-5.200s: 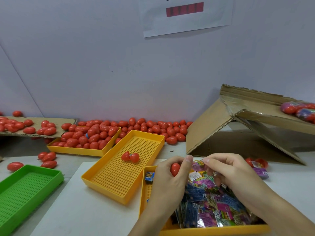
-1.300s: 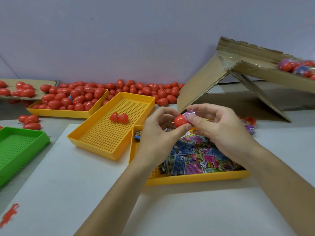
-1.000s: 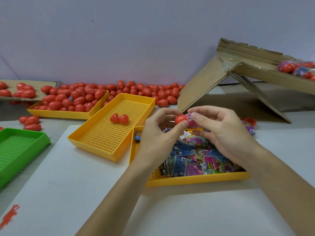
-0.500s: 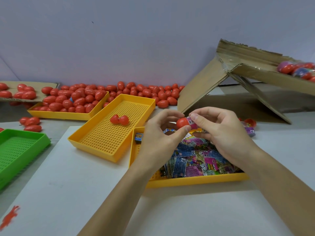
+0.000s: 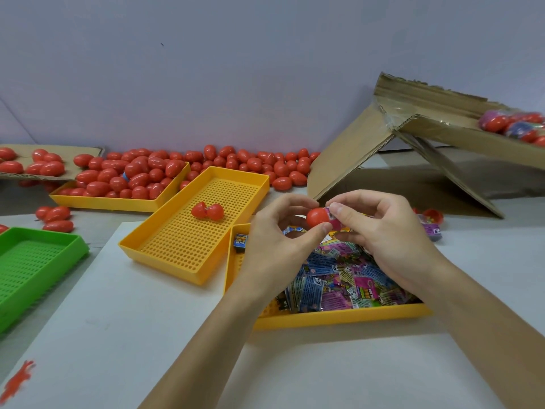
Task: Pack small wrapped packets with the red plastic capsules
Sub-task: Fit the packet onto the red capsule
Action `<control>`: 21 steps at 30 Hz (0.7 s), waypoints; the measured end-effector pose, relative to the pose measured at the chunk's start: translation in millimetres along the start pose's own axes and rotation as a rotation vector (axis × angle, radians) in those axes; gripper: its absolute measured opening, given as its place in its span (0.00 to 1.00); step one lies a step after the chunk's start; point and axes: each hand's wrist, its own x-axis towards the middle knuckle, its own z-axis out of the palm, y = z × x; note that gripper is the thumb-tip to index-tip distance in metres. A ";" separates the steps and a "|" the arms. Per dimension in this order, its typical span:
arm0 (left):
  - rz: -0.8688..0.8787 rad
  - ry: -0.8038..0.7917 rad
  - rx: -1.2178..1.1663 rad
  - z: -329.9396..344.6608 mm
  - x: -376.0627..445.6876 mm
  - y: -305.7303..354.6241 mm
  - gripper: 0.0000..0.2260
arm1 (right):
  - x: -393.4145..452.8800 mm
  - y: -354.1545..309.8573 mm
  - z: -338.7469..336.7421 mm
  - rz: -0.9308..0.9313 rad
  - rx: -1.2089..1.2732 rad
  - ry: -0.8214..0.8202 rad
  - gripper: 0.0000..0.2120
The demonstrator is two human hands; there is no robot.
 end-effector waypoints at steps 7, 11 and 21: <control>0.009 -0.005 0.017 0.0 -0.2 1.1 0.11 | -0.7 -0.4 0.1 -0.005 0.006 0.005 0.04; 0.020 -0.003 0.059 0.7 -0.7 1.9 0.11 | -1.6 -1.1 1.2 -0.018 -0.019 0.007 0.04; 0.041 0.005 0.078 1.4 -1.3 2.4 0.13 | -3.8 -5.0 2.5 -0.078 -0.140 -0.012 0.04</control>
